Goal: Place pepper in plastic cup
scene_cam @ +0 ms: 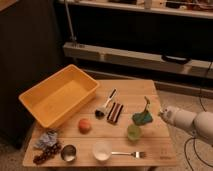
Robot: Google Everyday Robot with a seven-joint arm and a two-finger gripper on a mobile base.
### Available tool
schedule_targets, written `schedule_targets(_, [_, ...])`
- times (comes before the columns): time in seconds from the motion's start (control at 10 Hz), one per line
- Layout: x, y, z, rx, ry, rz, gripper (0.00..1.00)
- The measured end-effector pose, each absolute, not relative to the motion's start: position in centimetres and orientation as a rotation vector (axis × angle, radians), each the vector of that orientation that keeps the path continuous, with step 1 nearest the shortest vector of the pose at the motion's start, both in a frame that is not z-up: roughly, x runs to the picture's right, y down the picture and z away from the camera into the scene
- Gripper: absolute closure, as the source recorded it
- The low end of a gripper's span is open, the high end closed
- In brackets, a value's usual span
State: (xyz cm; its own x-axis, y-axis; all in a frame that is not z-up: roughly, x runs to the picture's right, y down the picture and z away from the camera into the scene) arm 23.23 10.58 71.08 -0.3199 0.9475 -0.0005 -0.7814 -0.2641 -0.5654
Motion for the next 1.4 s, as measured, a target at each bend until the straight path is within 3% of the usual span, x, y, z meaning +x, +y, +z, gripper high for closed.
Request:
schedule_targets(0.3, [22.3, 13.4, 71.4, -0.413, -0.570, 1.766, 0.94])
schedule_targets(0.9, [21.2, 14.6, 72.4, -0.391, -0.568, 1.715, 0.94])
schedule_targets(1.0, [20.9, 14.6, 72.7, -0.381, -0.564, 1.710, 0.89])
schedule_targets(1.4, [19.8, 14.3, 73.1, -0.353, -0.559, 1.686, 0.47])
